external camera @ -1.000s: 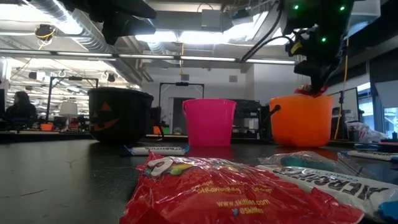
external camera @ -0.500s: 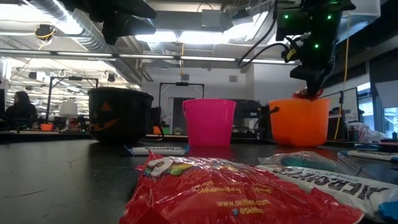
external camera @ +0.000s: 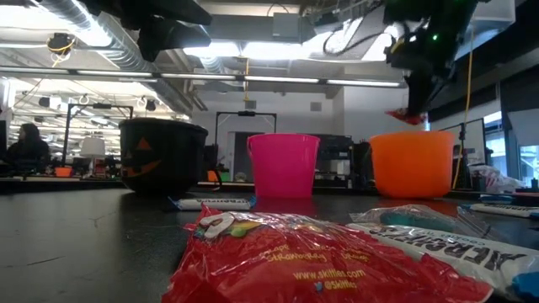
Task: Organize candy in baskets
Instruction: Put the red candy into the orange bucket
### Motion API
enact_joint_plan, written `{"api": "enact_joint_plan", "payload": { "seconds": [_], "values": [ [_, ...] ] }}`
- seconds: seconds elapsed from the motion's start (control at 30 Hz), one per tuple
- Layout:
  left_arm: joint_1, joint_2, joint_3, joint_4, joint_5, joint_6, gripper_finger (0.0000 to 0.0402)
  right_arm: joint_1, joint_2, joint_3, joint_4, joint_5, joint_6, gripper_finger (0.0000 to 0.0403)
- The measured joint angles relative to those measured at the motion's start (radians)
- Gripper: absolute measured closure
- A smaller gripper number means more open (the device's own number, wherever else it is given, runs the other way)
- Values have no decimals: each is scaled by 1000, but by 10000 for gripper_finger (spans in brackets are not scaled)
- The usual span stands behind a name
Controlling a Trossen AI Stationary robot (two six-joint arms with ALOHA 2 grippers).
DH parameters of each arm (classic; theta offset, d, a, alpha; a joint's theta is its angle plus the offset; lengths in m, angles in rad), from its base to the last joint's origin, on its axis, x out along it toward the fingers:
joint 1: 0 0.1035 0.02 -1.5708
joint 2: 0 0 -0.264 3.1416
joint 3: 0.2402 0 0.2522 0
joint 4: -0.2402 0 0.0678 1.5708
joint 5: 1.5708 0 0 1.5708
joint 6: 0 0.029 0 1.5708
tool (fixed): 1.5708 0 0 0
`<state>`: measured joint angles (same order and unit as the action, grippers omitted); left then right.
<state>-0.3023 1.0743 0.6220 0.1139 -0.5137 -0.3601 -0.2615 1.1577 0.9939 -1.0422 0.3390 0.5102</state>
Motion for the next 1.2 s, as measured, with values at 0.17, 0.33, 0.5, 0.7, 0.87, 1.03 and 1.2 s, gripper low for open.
{"api": "enact_joint_plan", "payload": {
  "seconds": [0.17, 0.33, 0.5, 0.7, 0.87, 1.03, 1.2],
  "values": [
    [-1, 0, 0, -1, 0, -1, 206, 0, -97, 0, 74, 13, -19, 401],
    [0, 0, 0, -1, 0, -1, 206, -3, -157, 0, 104, 293, -19, 401],
    [0, 0, 0, -1, 1, -6, 206, -105, -137, 0, 107, 296, -54, 401],
    [0, 0, 0, -1, 7, -23, 206, -222, -46, 0, 111, 252, -118, 402],
    [0, 0, 0, -1, 10, -19, 206, -307, 32, 0, 118, 128, -169, 402],
    [0, 0, 0, -1, 10, -15, 206, -349, 85, 0, 122, -27, -202, 402],
    [0, 0, 0, -1, 10, -15, 206, -348, 90, 0, 120, -79, -205, 402]
  ]
}}
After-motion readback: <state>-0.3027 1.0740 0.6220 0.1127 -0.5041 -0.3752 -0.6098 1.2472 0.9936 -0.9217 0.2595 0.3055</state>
